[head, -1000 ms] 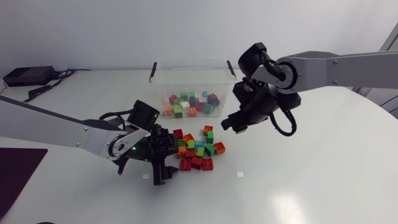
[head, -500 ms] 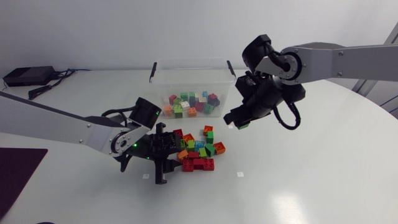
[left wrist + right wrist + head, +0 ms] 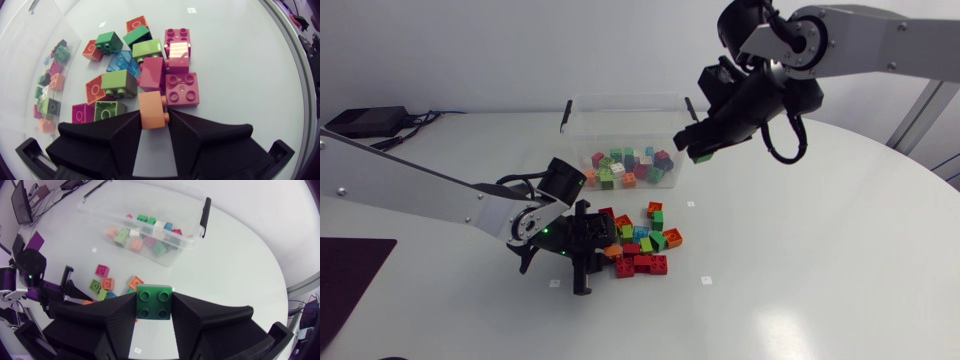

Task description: Place the duplo bricks in the container

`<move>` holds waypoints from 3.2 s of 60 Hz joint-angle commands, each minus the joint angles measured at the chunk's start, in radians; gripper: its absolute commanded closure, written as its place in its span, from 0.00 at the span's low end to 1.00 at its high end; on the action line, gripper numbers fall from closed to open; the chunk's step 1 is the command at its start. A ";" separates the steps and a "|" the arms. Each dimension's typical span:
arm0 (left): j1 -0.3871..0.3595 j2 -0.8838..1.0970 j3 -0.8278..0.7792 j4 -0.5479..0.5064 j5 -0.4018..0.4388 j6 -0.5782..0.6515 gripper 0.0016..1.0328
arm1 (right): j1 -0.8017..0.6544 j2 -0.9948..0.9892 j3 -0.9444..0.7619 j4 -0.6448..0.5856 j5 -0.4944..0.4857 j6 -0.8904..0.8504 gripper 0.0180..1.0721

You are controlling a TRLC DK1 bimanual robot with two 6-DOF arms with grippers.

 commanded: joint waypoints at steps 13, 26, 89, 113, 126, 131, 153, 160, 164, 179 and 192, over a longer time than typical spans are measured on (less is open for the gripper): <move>0.020 -0.089 -0.024 -0.114 -0.009 0.049 0.70 | 0.000 0.108 0.170 0.098 -0.028 0.033 0.61; 0.043 -0.161 -0.038 -0.157 -0.012 0.052 0.70 | 0.004 0.214 0.281 0.151 -0.029 0.063 0.61; 0.154 -0.410 0.036 -0.182 -0.009 -0.054 0.70 | 0.087 0.455 0.609 0.211 0.109 0.067 0.05; 0.195 -0.262 0.289 -0.079 -0.010 -0.261 0.70 | 0.072 0.113 0.213 0.256 0.098 0.053 0.05; 0.200 -0.092 0.490 -0.073 -0.010 -0.321 0.70 | 0.066 -0.056 -0.038 0.308 0.091 0.049 0.05; 0.200 -0.035 0.564 -0.073 -0.010 -0.344 0.70 | 0.060 -0.105 -0.130 0.331 0.083 0.038 0.05; 0.181 0.169 0.820 -0.116 -0.012 -0.376 0.70 | 0.035 -0.262 -0.474 0.417 0.063 0.026 0.05; 0.177 0.216 0.864 -0.117 -0.020 -0.385 0.70 | 0.043 -0.268 -0.523 0.429 0.057 0.023 0.05; 0.177 0.244 0.895 -0.125 -0.024 -0.390 0.70 | 0.047 -0.268 -0.540 0.432 0.057 0.021 0.05; 0.170 0.258 0.933 -0.197 -0.035 -0.396 0.04 | 0.063 -0.208 -0.563 0.430 0.055 0.012 0.05; 0.190 0.109 0.787 -0.208 -0.035 -0.365 0.04 | 0.096 -0.067 -0.540 0.410 0.037 0.024 0.05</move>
